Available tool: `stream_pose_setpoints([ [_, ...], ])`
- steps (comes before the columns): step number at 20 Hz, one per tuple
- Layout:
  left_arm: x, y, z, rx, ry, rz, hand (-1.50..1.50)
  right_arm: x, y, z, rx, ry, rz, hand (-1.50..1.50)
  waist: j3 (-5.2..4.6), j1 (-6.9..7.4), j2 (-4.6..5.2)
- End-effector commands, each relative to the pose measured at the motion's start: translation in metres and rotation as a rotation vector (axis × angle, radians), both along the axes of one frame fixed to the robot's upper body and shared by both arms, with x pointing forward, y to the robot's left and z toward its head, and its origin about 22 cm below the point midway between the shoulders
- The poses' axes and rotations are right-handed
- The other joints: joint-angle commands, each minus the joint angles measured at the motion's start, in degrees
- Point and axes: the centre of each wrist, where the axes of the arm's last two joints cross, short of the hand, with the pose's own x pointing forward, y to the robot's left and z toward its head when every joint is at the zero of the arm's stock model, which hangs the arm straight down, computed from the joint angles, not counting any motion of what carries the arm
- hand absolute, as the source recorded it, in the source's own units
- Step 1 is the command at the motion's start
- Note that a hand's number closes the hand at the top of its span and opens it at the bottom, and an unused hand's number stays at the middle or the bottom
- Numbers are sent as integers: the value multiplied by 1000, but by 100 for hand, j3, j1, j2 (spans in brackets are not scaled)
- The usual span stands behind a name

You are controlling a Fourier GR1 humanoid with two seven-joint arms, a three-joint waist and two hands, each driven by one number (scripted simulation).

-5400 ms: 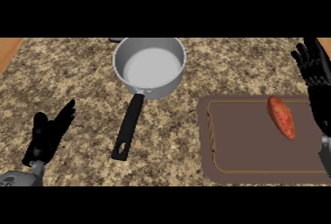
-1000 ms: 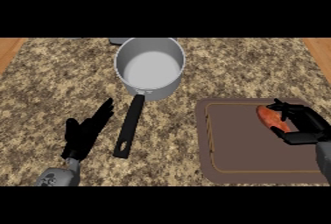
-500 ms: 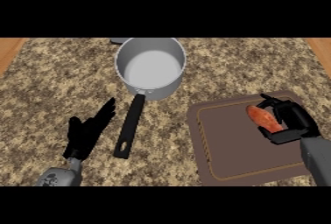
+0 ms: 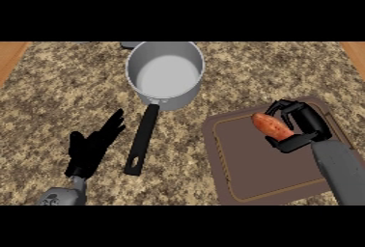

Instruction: Pick the sweet potato from the tray and place it in the pot

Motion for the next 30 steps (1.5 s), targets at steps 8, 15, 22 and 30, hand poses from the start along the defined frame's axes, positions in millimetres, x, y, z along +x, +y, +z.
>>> stream_pose_setpoints([
  [8, -15, -6, -9, 21, 25, 12, 0, 6, 35, 81, -186, -249, -24, 150, 5, -53, -6],
  [15, -5, -10, -1, 17, 13, 35, 0, -4, 98, 147, -264, -282, -52, 150, 5, -54, -6],
  [22, 10, -14, 4, 0, 30, 6, 0, 24, 157, 227, -413, -291, -22, 150, 4, 7, 18],
  [30, -5, -4, -16, 18, 5, -9, 0, 30, 258, 224, -616, -282, 27, 150, 3, 74, 33],
])
